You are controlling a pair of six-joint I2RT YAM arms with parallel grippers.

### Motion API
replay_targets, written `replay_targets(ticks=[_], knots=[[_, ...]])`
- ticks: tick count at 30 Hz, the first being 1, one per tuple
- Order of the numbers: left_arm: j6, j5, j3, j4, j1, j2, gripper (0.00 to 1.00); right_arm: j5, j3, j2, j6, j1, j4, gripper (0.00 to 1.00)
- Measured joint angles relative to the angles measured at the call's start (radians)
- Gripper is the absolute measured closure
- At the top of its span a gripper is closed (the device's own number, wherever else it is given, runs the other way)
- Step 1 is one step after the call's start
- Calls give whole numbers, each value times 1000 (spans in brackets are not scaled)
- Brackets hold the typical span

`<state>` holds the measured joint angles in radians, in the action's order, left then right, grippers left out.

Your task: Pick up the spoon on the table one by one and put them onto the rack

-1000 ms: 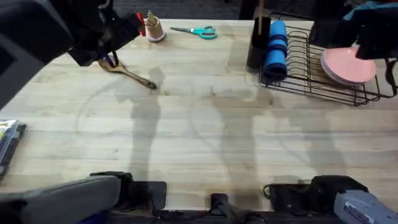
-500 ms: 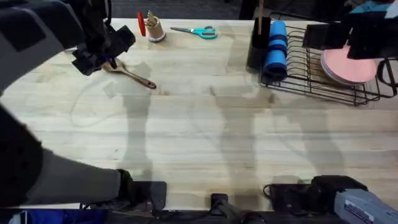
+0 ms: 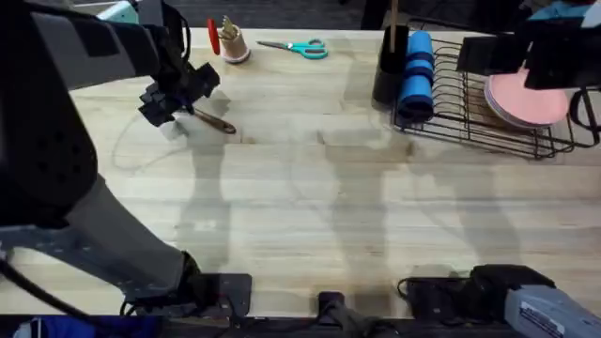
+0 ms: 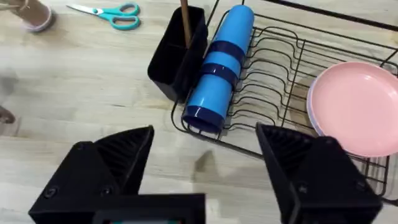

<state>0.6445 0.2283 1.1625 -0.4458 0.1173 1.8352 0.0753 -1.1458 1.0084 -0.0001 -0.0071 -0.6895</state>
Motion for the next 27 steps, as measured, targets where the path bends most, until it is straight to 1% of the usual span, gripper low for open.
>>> replay_targets(ticks=[5,10,12,15,19,21,23,27], knots=[[0,2,10,-7,-1,20,3,0,0,0,0,0,0,9],[-1,8,13,-12,-1,25,58,0,0,0,0,0,0,9],[0,15,15,-18,-1,28,106,0,0,0,0,0,0,9],[-1,29,16,-31,0,30,219,0,0,0,0,0,0,9],[-1,32,17,-37,1,30,306,0,0,0,0,0,0,9],[0,28,21,-48,1,30,626,0,0,0,0,0,0,9],[0,26,22,-48,1,30,695,0,0,0,0,0,0,9],[0,23,22,-48,1,30,802,0,0,0,0,0,0,9]])
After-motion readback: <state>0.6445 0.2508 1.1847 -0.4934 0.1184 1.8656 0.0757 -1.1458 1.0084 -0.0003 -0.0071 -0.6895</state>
